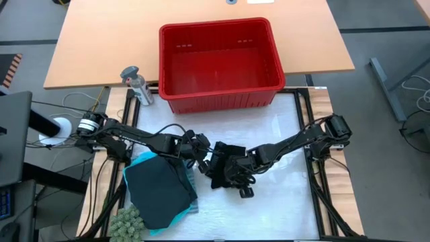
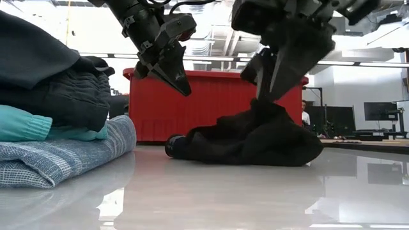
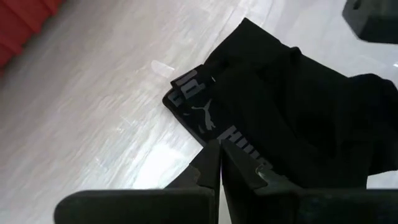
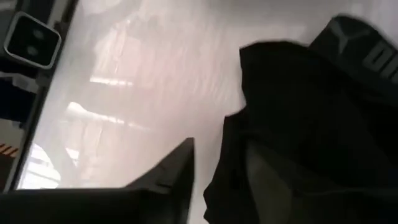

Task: Fold Laundry from Bin
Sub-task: Fold the black boxer from the red organizer bin

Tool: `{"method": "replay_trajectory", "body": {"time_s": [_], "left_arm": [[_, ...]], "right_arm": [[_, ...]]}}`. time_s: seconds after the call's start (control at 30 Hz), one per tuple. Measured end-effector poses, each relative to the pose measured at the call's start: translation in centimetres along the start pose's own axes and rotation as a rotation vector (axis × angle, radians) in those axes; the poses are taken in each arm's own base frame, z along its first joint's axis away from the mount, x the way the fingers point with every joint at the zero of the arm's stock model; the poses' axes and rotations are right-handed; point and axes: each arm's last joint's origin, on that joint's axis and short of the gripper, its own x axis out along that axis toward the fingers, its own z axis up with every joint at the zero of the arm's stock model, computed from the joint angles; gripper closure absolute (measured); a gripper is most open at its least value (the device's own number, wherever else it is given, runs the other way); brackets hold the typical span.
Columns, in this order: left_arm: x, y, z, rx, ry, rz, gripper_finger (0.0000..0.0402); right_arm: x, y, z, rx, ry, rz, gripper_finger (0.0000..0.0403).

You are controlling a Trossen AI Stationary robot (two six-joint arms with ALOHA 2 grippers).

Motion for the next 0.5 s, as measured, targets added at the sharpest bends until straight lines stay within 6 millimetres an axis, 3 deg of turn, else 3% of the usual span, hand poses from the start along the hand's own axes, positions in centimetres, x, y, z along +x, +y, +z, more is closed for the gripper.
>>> {"method": "replay_trajectory", "body": {"time_s": [0.23, 0.33, 0.5], "left_arm": [[0.0, 0.1, 0.0, -0.025, -0.009, 0.017, 0.0401], [0.0, 0.1, 0.0, -0.027, -0.014, 0.026, 0.0401], [0.0, 0.1, 0.0, -0.028, -0.015, 0.031, 0.0401]], "right_arm": [[-0.9, -0.3, 1.3, 0.065, -0.031, -0.001, 0.015], [-1.7, -0.6, 2.2, 0.088, -0.037, 0.04, 0.0147], [-4.7, -0.5, 4.4, 0.031, -0.053, 0.044, 0.0164]]}}
